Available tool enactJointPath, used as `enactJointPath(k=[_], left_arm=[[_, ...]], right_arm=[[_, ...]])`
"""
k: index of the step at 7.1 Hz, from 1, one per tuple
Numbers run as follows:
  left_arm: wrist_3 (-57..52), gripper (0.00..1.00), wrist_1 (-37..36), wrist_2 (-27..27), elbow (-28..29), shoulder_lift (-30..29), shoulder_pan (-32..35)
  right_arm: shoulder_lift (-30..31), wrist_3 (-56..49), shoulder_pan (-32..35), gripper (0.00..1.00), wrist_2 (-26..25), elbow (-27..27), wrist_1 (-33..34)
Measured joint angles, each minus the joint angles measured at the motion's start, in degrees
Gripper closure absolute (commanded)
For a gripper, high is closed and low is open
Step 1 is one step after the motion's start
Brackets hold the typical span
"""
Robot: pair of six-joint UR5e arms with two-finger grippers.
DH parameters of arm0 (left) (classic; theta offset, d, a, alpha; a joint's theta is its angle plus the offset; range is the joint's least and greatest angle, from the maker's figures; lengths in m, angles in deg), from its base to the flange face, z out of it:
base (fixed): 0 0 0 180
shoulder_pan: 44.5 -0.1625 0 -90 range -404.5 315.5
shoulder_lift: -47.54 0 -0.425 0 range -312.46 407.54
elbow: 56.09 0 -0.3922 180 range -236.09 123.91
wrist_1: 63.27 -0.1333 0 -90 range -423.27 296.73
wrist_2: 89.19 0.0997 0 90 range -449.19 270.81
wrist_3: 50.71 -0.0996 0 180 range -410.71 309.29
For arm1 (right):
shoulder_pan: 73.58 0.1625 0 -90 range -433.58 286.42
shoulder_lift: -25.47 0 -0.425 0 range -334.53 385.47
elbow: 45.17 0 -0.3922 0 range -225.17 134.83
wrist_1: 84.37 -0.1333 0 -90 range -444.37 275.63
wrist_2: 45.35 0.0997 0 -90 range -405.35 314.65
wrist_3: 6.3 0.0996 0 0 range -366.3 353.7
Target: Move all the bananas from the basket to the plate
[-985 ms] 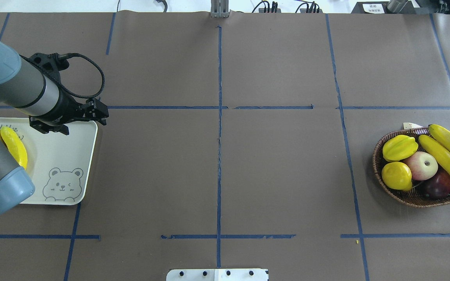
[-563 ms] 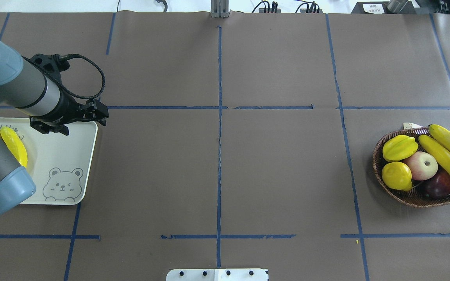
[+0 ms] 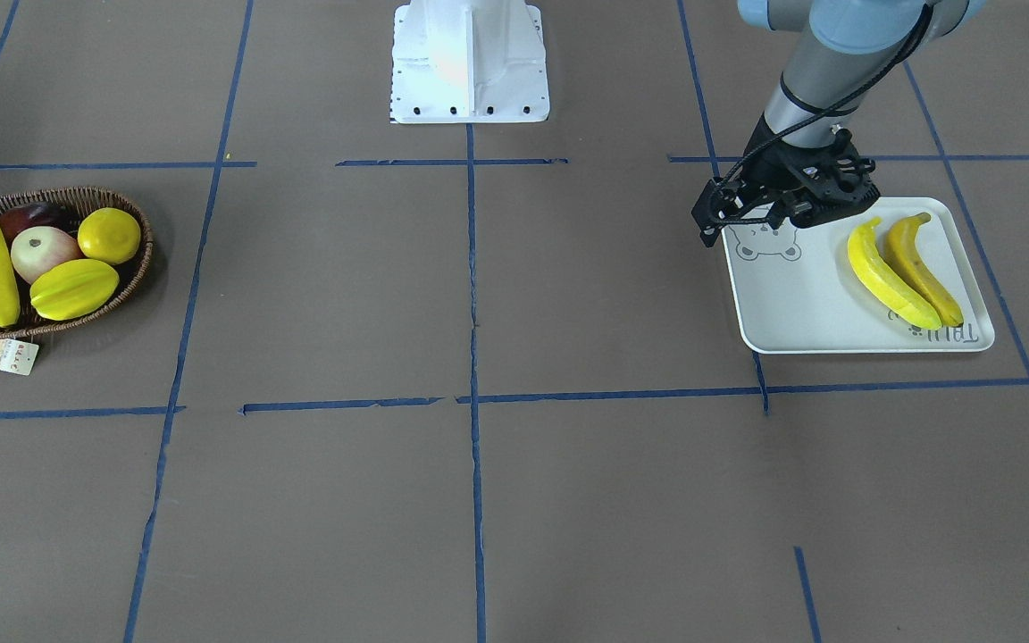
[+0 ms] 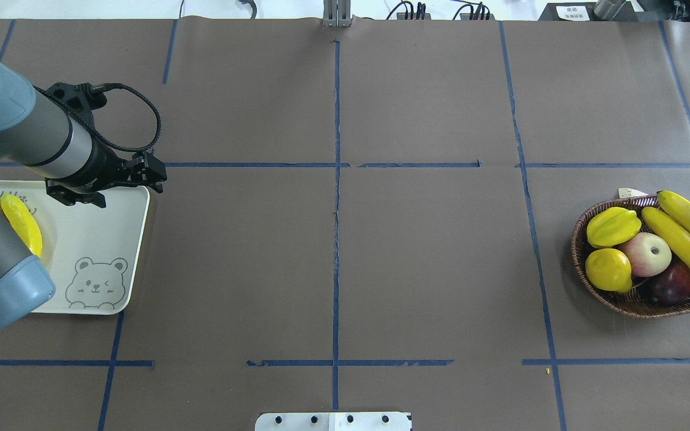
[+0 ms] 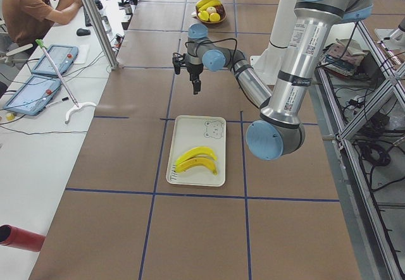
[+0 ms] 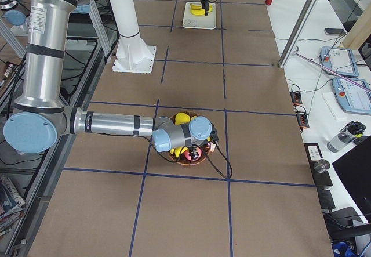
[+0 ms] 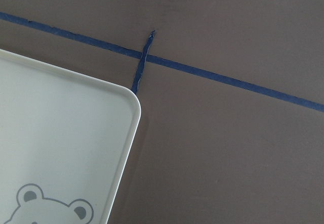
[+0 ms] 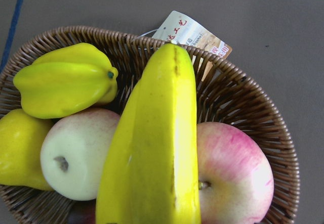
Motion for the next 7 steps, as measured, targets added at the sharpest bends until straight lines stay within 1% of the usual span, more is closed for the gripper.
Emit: enactJointPath(k=[1, 4, 5, 6, 7], left_arm=[[0.0, 0.0, 0.0, 0.0, 0.0, 0.0, 0.0], [-0.1, 0.0, 0.0, 0.0, 0.1, 0.1, 0.0], [-0.1, 0.0, 0.0, 0.0, 0.2, 0.1, 0.0], [-0.1, 0.0, 0.0, 0.0, 0.2, 0.2, 0.0], [-0.1, 0.0, 0.0, 0.0, 0.2, 0.2, 0.0]], right_arm=[[0.0, 0.0, 0.0, 0.47, 0.0, 0.0, 0.0], [-0.1, -0.1, -0.2, 0.46, 0.2, -0.1, 0.0], [-0.1, -0.1, -0.3, 0.48, 0.4, -0.2, -0.1], [-0.2, 0.0, -0.4, 0.75, 0.6, -0.2, -0.1], [-0.2, -0.1, -0.5, 0.97, 0.7, -0.4, -0.1]])
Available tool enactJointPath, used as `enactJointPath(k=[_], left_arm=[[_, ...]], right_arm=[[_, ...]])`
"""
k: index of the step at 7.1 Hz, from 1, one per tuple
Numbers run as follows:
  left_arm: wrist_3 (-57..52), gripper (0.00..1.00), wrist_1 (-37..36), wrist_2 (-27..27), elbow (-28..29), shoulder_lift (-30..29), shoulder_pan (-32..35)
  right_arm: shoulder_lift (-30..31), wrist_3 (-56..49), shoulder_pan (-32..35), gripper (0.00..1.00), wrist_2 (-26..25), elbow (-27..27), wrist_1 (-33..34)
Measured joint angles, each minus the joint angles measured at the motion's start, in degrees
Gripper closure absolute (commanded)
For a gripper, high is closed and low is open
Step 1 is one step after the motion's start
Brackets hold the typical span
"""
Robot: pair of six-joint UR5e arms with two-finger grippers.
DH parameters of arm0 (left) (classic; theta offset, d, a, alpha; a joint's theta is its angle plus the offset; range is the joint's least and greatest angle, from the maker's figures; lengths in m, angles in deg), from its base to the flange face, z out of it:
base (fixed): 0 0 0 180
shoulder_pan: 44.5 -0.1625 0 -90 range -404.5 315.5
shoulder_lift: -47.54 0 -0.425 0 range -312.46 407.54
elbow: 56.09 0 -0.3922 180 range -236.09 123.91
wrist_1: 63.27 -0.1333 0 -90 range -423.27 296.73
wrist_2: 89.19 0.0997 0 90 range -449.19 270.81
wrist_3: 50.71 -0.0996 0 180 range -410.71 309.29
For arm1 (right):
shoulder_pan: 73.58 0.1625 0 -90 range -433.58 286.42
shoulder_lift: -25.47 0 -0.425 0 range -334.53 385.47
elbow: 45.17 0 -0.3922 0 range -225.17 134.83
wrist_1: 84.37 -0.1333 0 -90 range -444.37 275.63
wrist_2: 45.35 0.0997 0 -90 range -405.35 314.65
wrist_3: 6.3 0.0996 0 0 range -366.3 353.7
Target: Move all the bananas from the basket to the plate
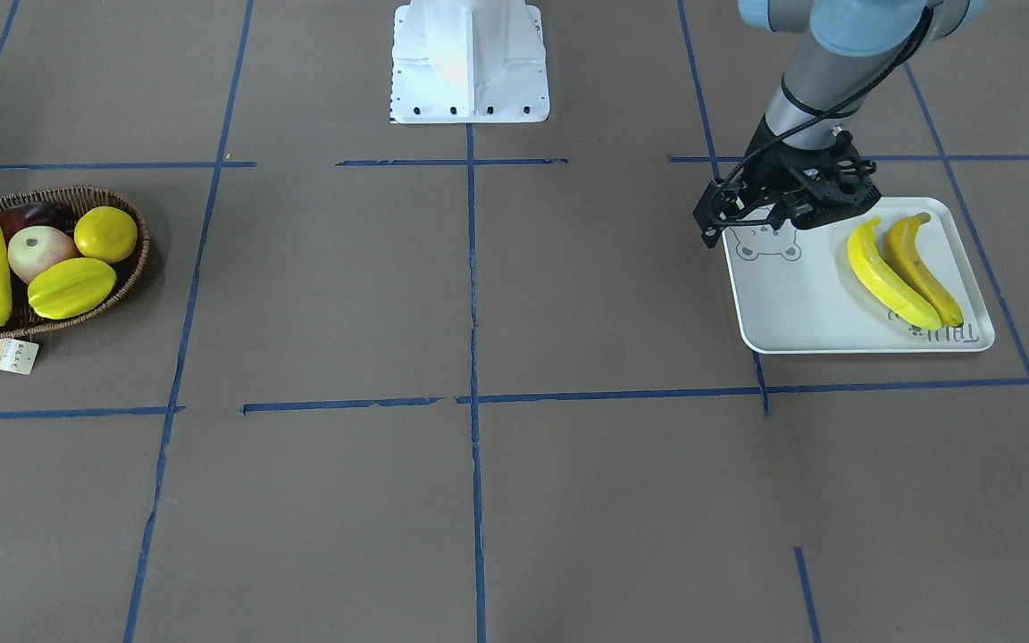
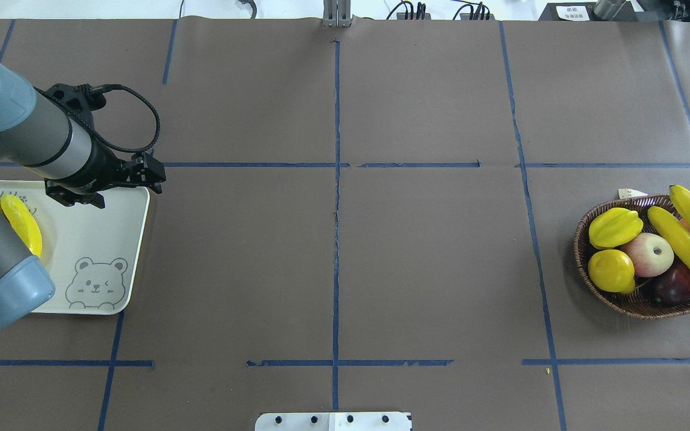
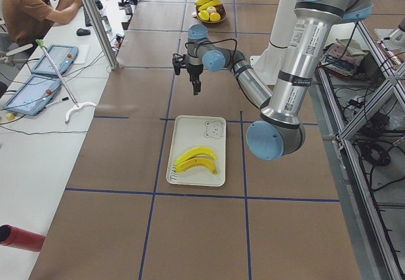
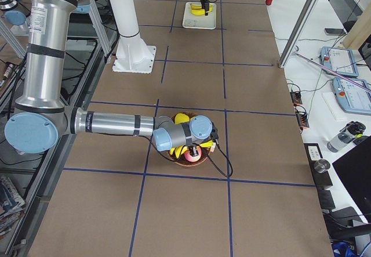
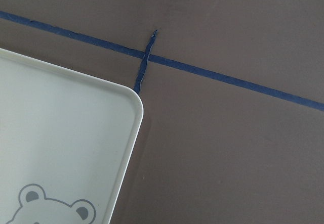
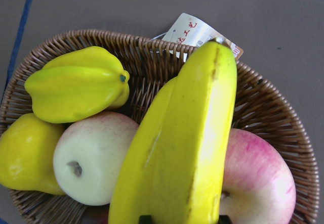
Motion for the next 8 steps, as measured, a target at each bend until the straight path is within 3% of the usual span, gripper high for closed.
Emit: enactJointPath(k=[8], left_arm=[[0.0, 0.0, -0.1, -0.1, -0.3, -0.1, 0.0]], right_arm=[[1.6, -0.5, 1.6, 1.0, 2.8, -3.8, 0.4]])
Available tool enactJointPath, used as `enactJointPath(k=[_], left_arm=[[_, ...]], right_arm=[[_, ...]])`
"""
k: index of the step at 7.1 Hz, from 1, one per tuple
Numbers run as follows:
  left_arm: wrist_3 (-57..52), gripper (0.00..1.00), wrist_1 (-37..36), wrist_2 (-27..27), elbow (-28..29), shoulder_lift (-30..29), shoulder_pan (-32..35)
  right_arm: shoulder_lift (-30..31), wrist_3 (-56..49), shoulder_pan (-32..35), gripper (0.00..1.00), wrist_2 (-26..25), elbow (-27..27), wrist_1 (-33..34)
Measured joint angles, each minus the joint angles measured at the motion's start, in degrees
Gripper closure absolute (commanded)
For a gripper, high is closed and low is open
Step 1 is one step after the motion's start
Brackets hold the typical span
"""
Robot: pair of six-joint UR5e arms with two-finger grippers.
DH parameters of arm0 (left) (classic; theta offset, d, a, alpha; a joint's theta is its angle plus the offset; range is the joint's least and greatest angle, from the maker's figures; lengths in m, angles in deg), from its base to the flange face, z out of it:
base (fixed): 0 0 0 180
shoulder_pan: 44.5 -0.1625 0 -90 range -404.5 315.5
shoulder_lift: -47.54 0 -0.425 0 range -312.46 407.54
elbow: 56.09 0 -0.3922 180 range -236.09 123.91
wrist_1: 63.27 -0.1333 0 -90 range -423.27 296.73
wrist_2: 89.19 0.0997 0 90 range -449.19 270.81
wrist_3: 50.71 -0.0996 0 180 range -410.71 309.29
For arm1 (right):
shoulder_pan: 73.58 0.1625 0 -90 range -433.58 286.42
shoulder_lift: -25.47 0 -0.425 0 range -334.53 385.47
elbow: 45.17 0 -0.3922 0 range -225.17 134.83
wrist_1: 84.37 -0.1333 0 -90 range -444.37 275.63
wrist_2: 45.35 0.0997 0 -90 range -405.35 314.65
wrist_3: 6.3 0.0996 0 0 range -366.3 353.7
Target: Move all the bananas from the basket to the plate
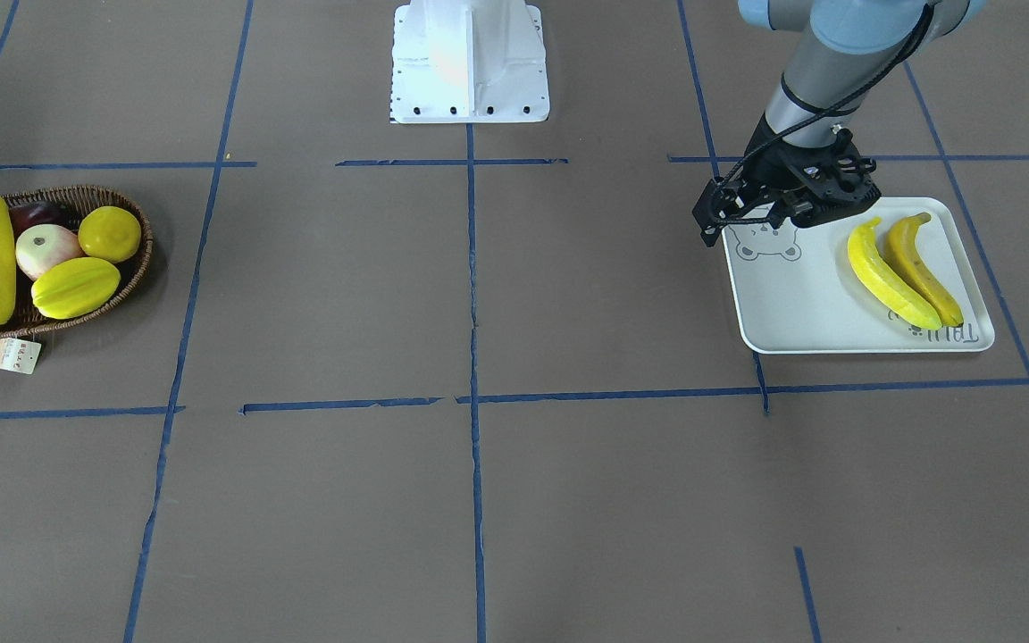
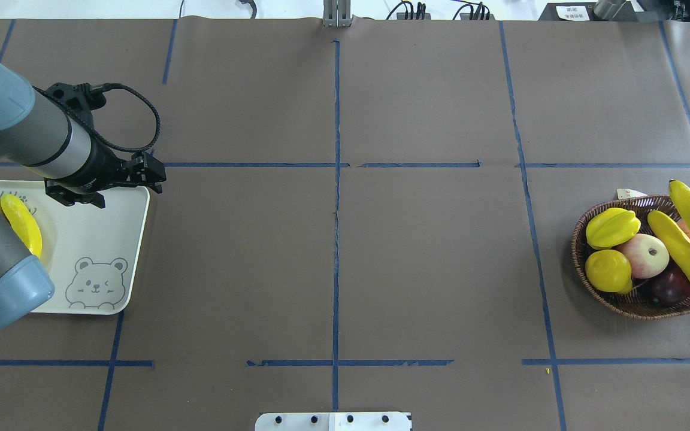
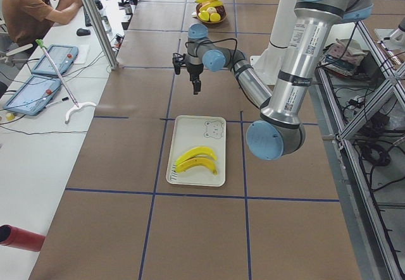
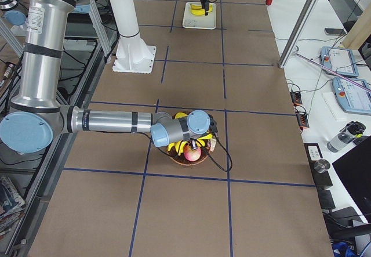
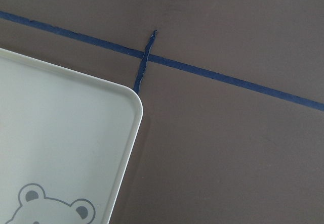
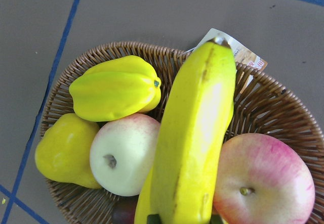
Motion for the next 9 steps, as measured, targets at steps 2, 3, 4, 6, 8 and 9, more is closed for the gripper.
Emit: enactJointPath(k=[2, 3, 4, 6, 8, 9], left_arm=[[0.0, 0.0, 0.0, 0.0, -0.1, 0.0, 0.0], [0.0, 0.0, 0.0, 0.0, -0.1, 0.0, 0.0], [0.0, 0.0, 0.0, 0.0, -0.2, 0.0, 0.0], [0.1, 0.0, 0.0, 0.0, -0.2, 0.0, 0.0], [0.1, 0.0, 0.0, -0.1, -0.2, -0.1, 0.0], [0.1, 0.0, 0.0, -0.1, -0.2, -0.1, 0.0]], right_arm=[[0.8, -0.2, 0.9, 1.0, 0.0, -0.3, 0.1], [1.0, -0.2, 1.2, 1.0, 0.0, -0.7, 0.2], [1.0, -0.3, 2.0, 1.0, -0.1, -1.4, 0.7], [0.4, -0.1, 5.5, 1.0, -1.9, -2.7, 2.4], [-4.2, 0.8, 7.5, 1.0, -5.9, -3.2, 5.3], [-8.4, 1.2, 7.7, 1.0, -7.5, -3.4, 9.5]])
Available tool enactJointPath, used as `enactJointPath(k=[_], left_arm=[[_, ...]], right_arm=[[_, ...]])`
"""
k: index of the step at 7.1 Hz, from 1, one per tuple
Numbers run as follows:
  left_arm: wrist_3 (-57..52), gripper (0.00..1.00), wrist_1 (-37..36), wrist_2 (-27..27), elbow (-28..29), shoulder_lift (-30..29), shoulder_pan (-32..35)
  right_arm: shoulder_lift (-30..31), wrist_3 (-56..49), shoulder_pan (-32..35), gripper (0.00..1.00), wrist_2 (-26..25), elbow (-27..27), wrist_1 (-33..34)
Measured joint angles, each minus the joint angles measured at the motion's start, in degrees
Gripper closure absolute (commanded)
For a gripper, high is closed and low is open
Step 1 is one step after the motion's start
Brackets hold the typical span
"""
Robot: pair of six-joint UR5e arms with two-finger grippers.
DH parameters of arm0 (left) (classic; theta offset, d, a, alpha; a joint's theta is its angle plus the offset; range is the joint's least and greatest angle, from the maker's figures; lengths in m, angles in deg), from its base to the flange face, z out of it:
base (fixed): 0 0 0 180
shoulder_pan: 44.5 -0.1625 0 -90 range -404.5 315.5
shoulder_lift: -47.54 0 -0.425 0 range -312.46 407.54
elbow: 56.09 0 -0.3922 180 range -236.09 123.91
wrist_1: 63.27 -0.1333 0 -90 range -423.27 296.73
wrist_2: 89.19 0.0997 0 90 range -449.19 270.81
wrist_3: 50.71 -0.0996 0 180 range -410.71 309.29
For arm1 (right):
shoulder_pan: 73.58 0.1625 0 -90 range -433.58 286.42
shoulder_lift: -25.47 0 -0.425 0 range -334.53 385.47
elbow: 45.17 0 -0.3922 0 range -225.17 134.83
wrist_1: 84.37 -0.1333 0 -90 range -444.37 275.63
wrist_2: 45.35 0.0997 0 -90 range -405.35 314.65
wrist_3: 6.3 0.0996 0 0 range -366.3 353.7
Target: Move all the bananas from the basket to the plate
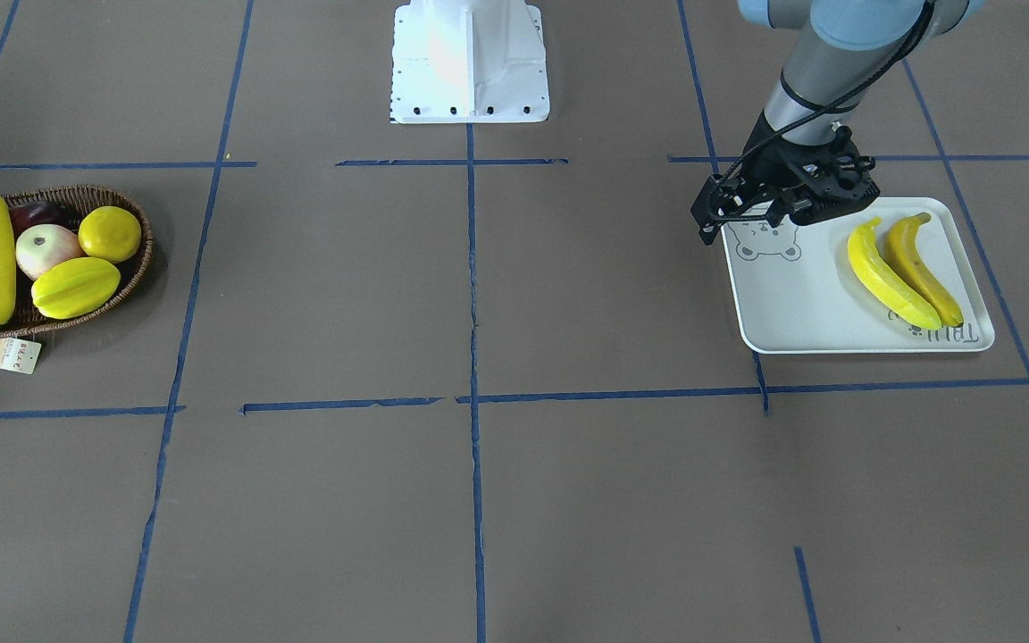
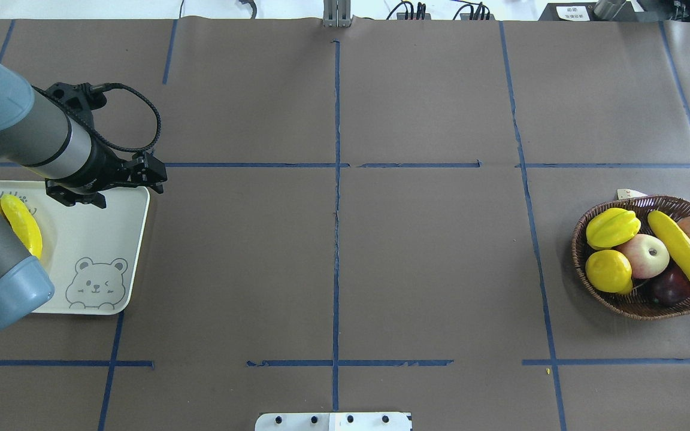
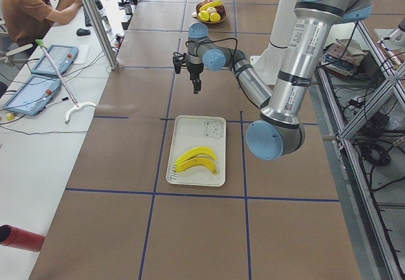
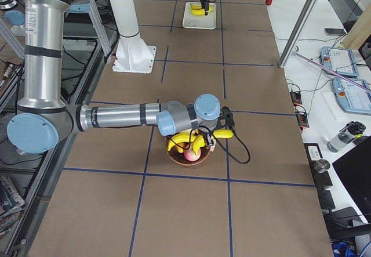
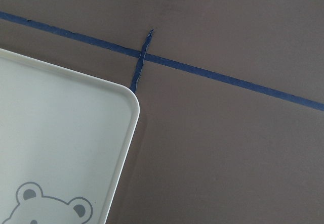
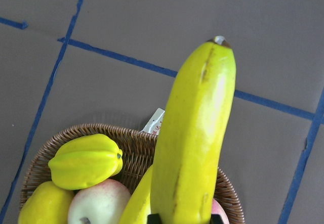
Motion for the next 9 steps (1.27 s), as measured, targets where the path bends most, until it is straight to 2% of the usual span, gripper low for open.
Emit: enactJointPath(k=[2, 4, 7, 9], left_arm=[[0.0, 0.0, 0.1, -0.1, 0.0, -0.1, 0.0], [0.0, 0.0, 0.2, 0.0, 0.0, -0.1, 0.0], [3.4, 0.0, 1.5, 0.2, 0.4, -2.3, -0.4], [7.6, 0.0, 8.3, 0.3, 1.9, -4.3, -2.2]], right_arm=[[-9.2, 1.7, 0.0, 1.0, -1.3, -0.9, 10.8], [-17.2, 11.1, -3.4, 1.0, -1.7, -4.0, 17.7], [-23.0, 26.6, -14.3, 1.0, -3.6, -8.6, 19.1], [-24.2, 40.2, -23.9, 1.0, -7.7, -14.7, 19.2]])
